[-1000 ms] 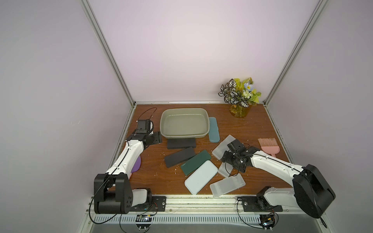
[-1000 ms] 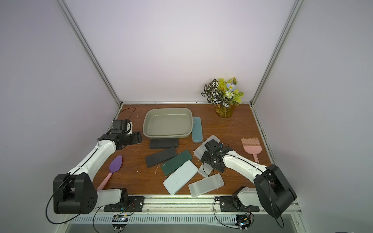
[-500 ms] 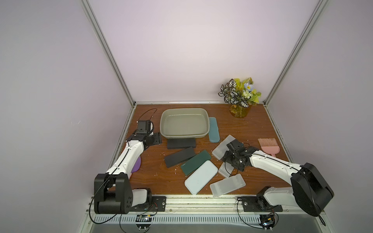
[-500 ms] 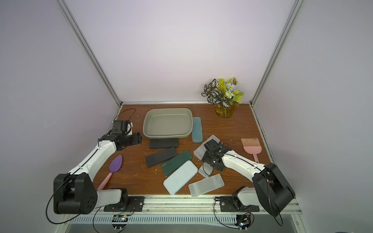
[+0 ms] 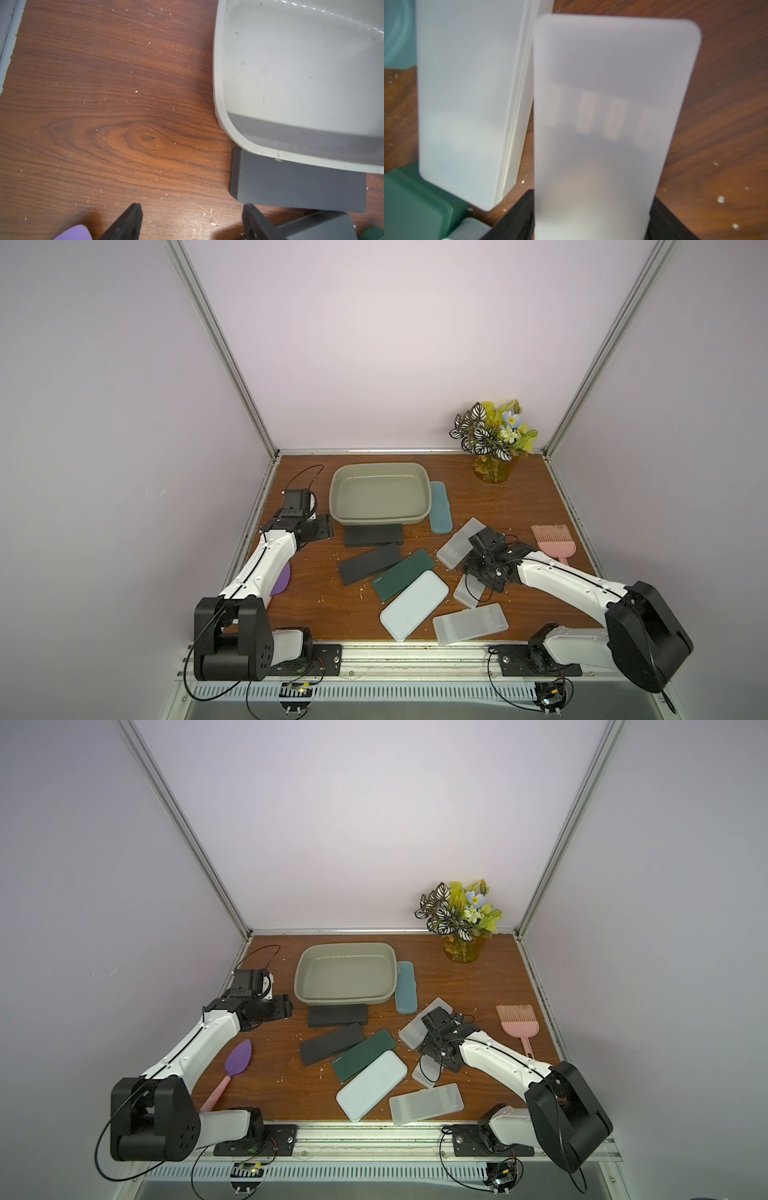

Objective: Put the pencil case into the storage box
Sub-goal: Pick up the pencil case from the center of the board, then place the pencil case at the storage box.

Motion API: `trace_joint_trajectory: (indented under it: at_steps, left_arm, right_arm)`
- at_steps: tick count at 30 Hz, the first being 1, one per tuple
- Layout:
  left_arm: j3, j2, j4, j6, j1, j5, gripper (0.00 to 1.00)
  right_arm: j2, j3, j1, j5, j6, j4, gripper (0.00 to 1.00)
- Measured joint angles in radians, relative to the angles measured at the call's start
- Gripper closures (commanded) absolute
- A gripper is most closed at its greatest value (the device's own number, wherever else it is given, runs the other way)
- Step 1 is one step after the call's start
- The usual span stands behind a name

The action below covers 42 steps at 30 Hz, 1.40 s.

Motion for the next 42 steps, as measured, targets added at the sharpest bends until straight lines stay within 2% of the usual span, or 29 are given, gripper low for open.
trace_joint_trajectory:
  at_steps: [8,13,21,28,32,34,36,42]
  left_arm:
    - [-0.008,0.000,0.012,0.000,0.000,0.000,0.23]
    - [-0.010,0.000,0.023,0.000,0.000,-0.006,0.23]
    - [-0.027,-0.015,0.028,-0.002,0.000,-0.019,0.23]
    - [-0.027,-0.055,0.029,-0.005,0.009,-0.024,0.23]
    - [-0.035,-0.072,0.029,-0.005,0.018,-0.024,0.23]
    - [-0.041,-0.077,0.028,-0.005,0.023,-0.023,0.23]
    - [-0.042,-0.077,0.028,-0.005,0.026,-0.023,0.23]
    - [-0.042,-0.073,0.027,0.003,0.033,-0.023,0.23]
  right_arm:
    - [-0.080,0.220,0.000,0.031,-0.098,-0.156,0.43]
    - [-0.005,0.393,0.000,0.019,-0.239,-0.219,0.45]
    - [0.377,0.869,0.000,-0.007,-0.489,-0.242,0.47]
    - [0.800,1.455,0.007,-0.011,-0.618,-0.325,0.46]
    - [1.089,1.884,0.007,-0.013,-0.647,-0.427,0.47]
    - [1.205,2.042,0.006,-0.018,-0.649,-0.452,0.48]
    - [1.256,2.071,0.006,-0.032,-0.648,-0.457,0.48]
    - [1.270,1.870,0.006,-0.049,-0.638,-0.430,0.48]
